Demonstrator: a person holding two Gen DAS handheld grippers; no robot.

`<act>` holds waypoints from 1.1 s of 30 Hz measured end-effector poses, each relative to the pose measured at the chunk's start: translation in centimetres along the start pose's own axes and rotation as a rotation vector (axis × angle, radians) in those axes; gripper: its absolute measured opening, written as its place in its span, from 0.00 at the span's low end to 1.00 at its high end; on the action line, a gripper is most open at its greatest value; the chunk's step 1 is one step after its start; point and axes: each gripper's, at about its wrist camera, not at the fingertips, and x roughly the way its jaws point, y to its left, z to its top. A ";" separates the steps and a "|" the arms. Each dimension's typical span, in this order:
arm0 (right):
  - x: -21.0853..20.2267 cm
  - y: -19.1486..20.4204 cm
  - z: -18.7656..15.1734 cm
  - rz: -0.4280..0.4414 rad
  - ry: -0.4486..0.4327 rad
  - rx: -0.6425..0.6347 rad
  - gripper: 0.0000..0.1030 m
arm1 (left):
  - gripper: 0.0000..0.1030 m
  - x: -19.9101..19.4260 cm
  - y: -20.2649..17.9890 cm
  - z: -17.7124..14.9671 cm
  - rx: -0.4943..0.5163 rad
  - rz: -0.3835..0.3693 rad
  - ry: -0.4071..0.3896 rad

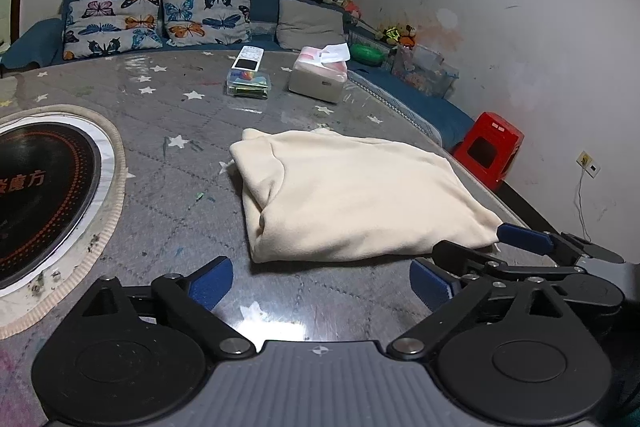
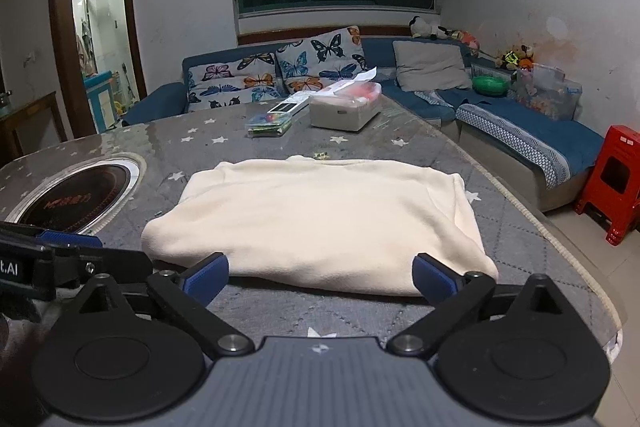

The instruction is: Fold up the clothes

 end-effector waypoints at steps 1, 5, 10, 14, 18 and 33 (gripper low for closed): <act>-0.1 0.1 0.0 -0.001 -0.002 0.000 1.00 | 0.97 -0.1 -0.1 -0.1 0.002 0.001 -0.002; -0.5 0.2 -0.1 0.001 -0.008 0.002 1.00 | 1.00 -0.7 -0.3 -0.4 0.010 0.004 -0.012; -0.9 0.4 -0.2 -0.002 -0.018 0.005 1.00 | 1.00 -1.2 -0.5 -0.6 0.008 0.011 -0.017; -1.3 0.4 -0.4 -0.010 -0.023 0.006 1.00 | 1.00 -1.6 -0.5 -0.8 0.004 0.017 -0.019; -1.7 0.4 -0.5 -0.014 -0.028 0.008 1.00 | 1.00 -1.9 -0.7 -1.0 0.007 0.021 -0.024; -2.9 0.7 -0.8 -0.026 -0.046 0.000 1.00 | 1.00 -3.0 -1.3 -1.7 0.023 0.029 -0.038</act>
